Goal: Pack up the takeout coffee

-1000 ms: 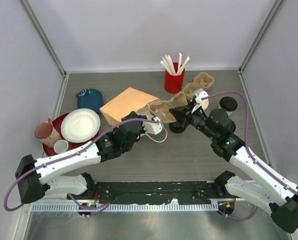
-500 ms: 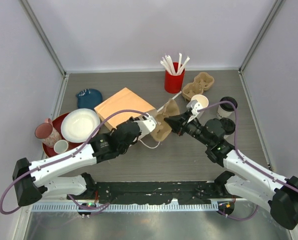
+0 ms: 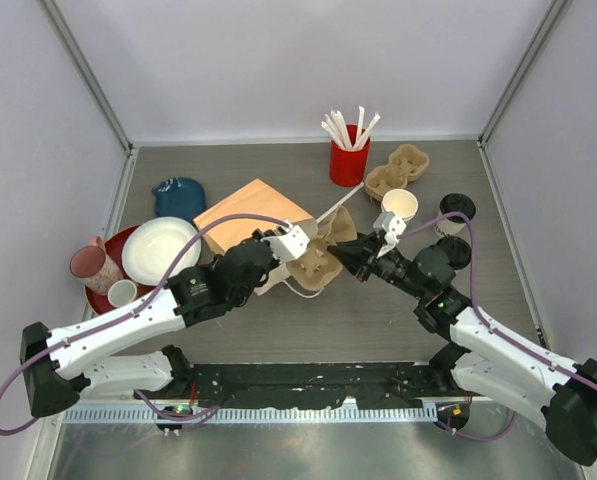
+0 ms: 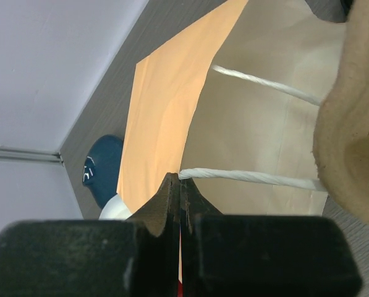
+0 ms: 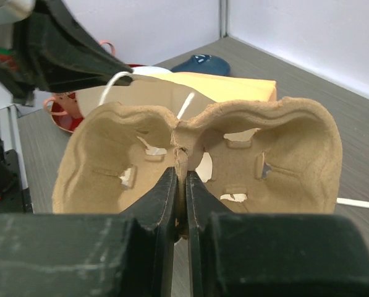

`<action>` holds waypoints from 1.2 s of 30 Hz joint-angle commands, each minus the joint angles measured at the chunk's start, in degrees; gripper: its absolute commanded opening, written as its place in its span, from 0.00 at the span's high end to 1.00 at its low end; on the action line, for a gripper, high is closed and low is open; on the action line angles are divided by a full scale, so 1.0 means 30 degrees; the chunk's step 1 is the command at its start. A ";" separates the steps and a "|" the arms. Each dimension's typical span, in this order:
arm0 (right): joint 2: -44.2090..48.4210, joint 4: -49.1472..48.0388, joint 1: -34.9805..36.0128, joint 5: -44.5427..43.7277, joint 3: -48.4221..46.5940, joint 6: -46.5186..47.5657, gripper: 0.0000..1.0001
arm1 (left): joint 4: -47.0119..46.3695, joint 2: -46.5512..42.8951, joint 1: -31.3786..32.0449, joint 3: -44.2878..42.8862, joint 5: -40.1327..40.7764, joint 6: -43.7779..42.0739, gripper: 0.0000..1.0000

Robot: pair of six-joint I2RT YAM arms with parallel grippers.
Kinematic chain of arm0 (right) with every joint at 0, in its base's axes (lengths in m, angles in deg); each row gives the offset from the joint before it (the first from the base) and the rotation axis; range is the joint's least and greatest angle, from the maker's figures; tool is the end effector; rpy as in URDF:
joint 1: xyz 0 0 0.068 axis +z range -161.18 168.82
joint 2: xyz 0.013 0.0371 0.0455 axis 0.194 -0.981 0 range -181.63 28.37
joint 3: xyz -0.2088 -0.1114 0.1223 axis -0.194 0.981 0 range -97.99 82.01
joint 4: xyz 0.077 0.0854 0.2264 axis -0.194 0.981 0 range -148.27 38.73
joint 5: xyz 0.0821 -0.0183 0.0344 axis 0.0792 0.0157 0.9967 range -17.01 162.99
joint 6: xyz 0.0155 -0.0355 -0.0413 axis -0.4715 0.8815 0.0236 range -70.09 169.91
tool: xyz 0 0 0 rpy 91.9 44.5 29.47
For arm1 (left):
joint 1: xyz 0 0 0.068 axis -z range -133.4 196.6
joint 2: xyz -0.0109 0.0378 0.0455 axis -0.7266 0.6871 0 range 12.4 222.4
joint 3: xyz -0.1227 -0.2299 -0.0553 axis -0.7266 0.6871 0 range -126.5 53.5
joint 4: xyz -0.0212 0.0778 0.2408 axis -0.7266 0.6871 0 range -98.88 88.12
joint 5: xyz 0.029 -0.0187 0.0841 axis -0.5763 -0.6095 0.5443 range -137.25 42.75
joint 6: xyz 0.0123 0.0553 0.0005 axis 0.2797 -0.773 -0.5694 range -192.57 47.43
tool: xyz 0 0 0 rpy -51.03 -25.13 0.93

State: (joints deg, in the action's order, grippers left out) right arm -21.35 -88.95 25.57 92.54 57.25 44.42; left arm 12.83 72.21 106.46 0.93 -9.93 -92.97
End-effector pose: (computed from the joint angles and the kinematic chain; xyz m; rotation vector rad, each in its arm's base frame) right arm 0.1558 0.1330 0.2754 -0.6827 1.3747 0.8428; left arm 0.1340 -0.1829 0.3145 0.9525 1.7279 0.2300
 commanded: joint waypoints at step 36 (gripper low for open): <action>-0.5575 -0.7294 0.3158 -0.3117 -0.1384 -0.2151 0.99 | 0.2166 0.0278 -0.0733 -0.3013 -0.1571 0.3345 1.00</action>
State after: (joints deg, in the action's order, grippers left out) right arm -35.66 -104.93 34.33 87.63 57.74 39.10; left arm 20.86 73.76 104.53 -6.51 -13.58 -83.22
